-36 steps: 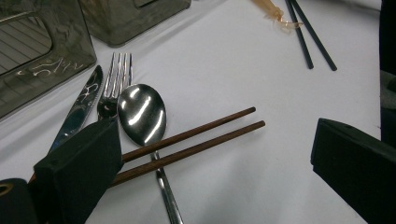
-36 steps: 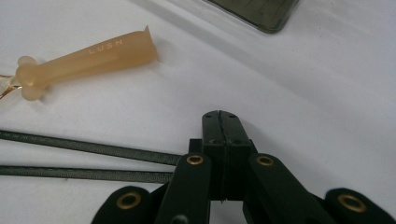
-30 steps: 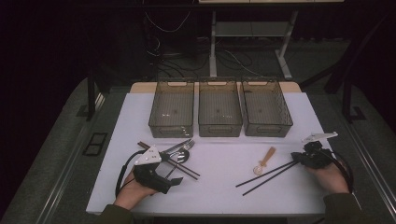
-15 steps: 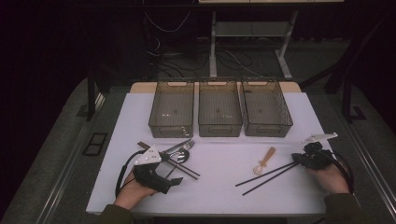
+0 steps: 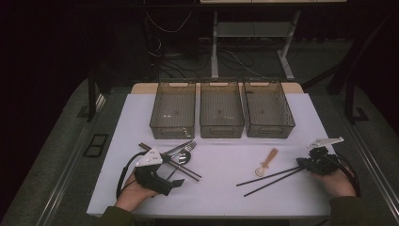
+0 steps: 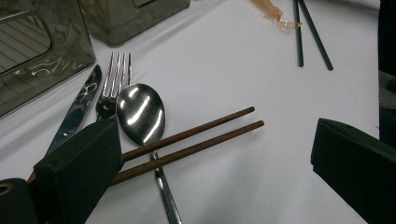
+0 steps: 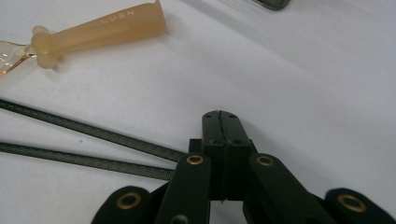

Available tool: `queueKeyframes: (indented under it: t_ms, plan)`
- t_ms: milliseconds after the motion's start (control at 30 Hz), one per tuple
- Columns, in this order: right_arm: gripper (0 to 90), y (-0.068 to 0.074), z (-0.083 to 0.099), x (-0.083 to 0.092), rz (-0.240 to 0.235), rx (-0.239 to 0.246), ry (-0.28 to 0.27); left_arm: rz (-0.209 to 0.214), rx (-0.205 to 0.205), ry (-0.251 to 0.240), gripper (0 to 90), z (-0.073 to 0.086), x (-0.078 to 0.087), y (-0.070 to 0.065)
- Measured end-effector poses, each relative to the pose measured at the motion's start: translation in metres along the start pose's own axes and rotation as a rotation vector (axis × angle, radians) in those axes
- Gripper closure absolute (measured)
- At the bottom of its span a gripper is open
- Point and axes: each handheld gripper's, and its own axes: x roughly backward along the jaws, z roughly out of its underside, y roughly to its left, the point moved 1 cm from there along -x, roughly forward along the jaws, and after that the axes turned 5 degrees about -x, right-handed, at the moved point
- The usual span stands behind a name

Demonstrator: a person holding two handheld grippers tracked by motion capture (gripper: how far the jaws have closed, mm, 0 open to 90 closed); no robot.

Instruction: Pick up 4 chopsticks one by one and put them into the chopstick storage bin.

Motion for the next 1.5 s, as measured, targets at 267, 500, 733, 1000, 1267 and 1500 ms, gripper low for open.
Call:
queueKeyframes:
  t_ms: [267, 500, 733, 1000, 1267, 1500]
  plan:
    - [89.9, 0.026, -0.004, 0.022, -0.088, 0.063, -0.092, 0.000, 0.002, 0.000, 1.3, 0.000, 0.000, 0.000]
    - [89.9, 0.074, 0.004, 0.019, -0.261, 0.167, -0.082, 0.000, -0.003, 0.000, 1.3, 0.000, 0.000, 0.000]
    - [89.9, 0.131, 0.006, 0.002, -0.411, 0.337, -0.022, 0.000, -0.001, 0.006, 1.3, 0.000, -0.001, -0.001]
    - [89.9, 0.151, 0.004, -0.010, -0.440, 0.391, 0.008, 0.002, -0.002, 0.006, 1.4, 0.000, -0.001, -0.001]
    - [89.9, 0.155, 0.000, -0.014, -0.439, 0.401, -0.005, 0.002, -0.001, 0.005, 1.3, 0.000, -0.001, -0.001]
    - [89.9, 0.158, -0.005, -0.018, -0.432, 0.403, -0.009, 0.002, -0.001, 0.007, 1.4, 0.000, -0.001, -0.001]
